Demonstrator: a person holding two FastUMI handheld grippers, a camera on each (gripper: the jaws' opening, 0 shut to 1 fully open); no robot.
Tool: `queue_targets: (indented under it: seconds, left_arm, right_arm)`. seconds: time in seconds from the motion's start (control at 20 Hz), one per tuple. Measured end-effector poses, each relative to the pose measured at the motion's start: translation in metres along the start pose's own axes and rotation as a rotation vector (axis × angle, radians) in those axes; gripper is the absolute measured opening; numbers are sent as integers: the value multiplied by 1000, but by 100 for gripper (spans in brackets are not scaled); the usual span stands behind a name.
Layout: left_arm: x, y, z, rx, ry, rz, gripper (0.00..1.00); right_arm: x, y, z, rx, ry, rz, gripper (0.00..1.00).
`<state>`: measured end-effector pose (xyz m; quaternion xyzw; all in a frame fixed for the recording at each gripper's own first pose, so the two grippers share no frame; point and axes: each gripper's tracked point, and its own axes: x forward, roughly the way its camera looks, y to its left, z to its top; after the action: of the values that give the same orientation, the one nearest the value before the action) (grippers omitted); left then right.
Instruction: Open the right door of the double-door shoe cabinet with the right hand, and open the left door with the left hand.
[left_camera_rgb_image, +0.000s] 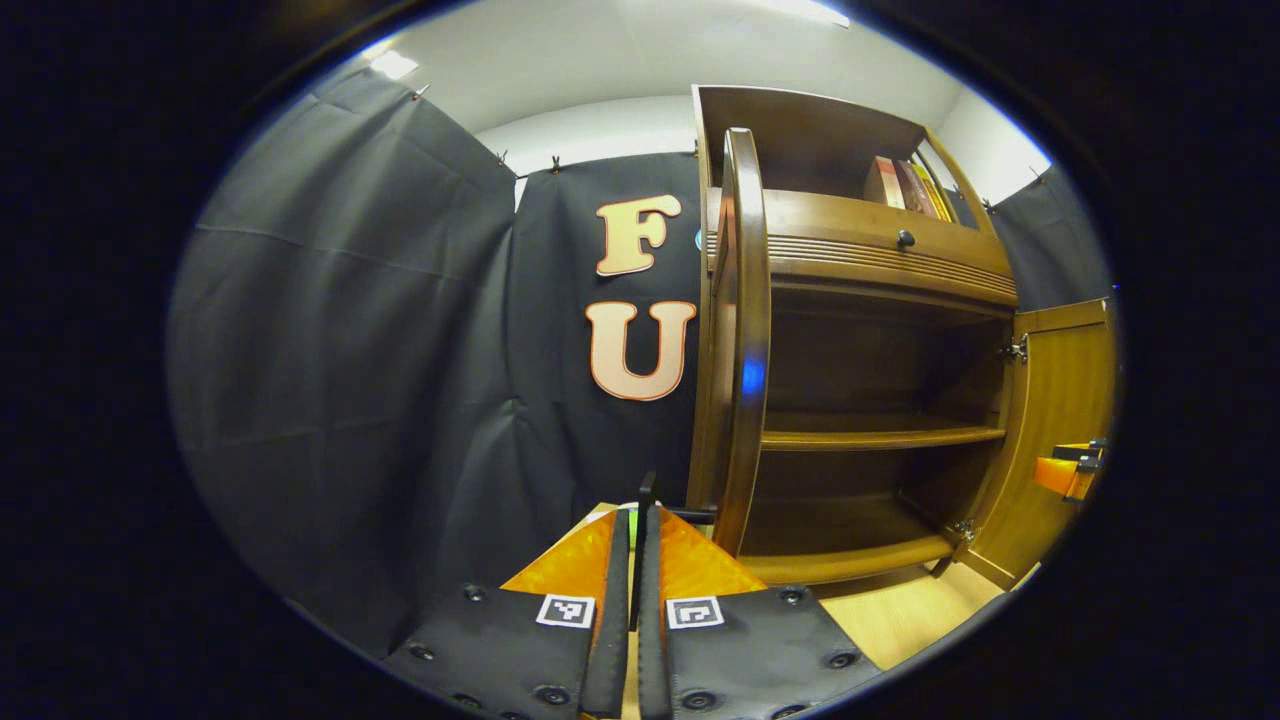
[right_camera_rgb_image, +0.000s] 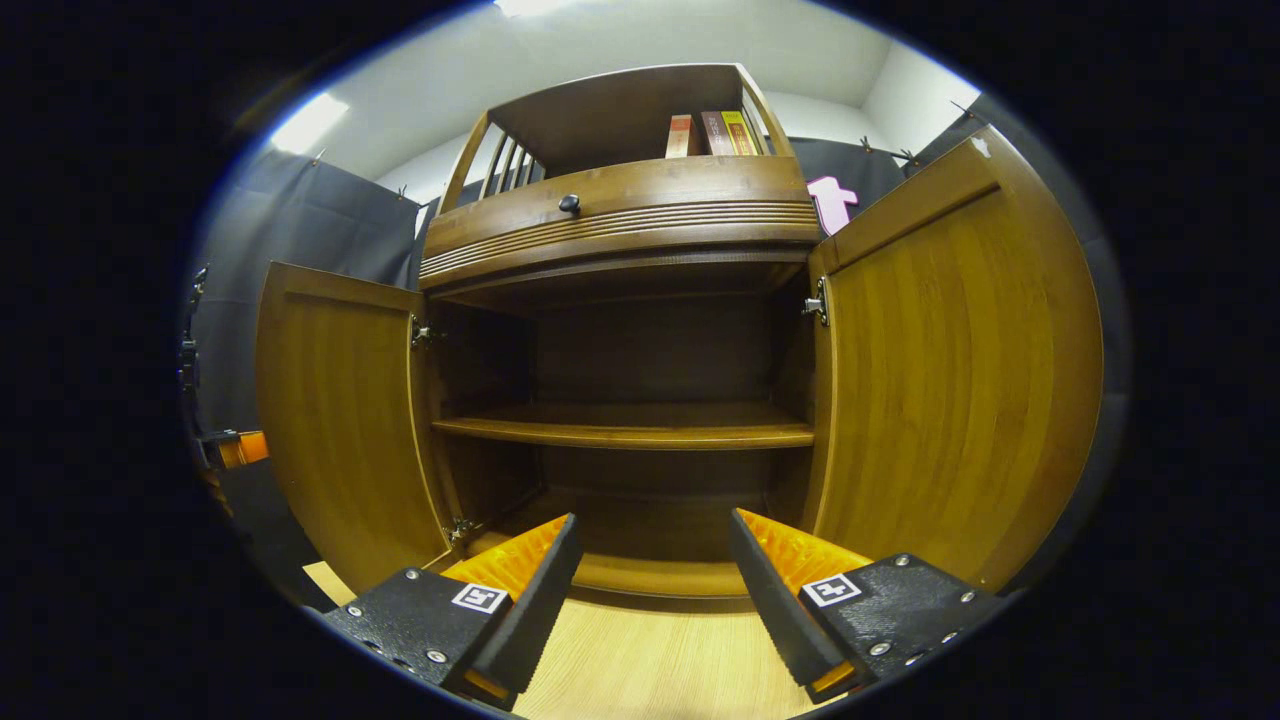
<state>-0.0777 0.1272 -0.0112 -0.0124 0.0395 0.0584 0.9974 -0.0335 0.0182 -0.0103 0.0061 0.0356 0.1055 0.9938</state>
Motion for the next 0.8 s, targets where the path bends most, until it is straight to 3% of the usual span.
queue_targets:
  seconds: [0.3,0.35,0.4,0.45,0.5,0.8]
  left_arm:
    - [12,26,0,16,-9,-81,13]
    - [12,32,-1,12,-9,-93,5]
    - [15,37,-1,7,-8,-107,13]
    - [16,39,-1,3,-7,-123,5]
    - [16,38,0,1,-11,-153,13]
    - [22,40,1,-22,-7,-295,22]
  right_arm:
    - [5,-4,5,23,-11,-23,92]
    - [6,-3,6,24,-14,-25,92]
    - [7,-2,7,23,-15,-28,92]
    - [9,-1,7,21,-17,-29,92]
    - [9,0,6,20,-17,-29,92]
    - [15,6,7,33,-21,-24,92]
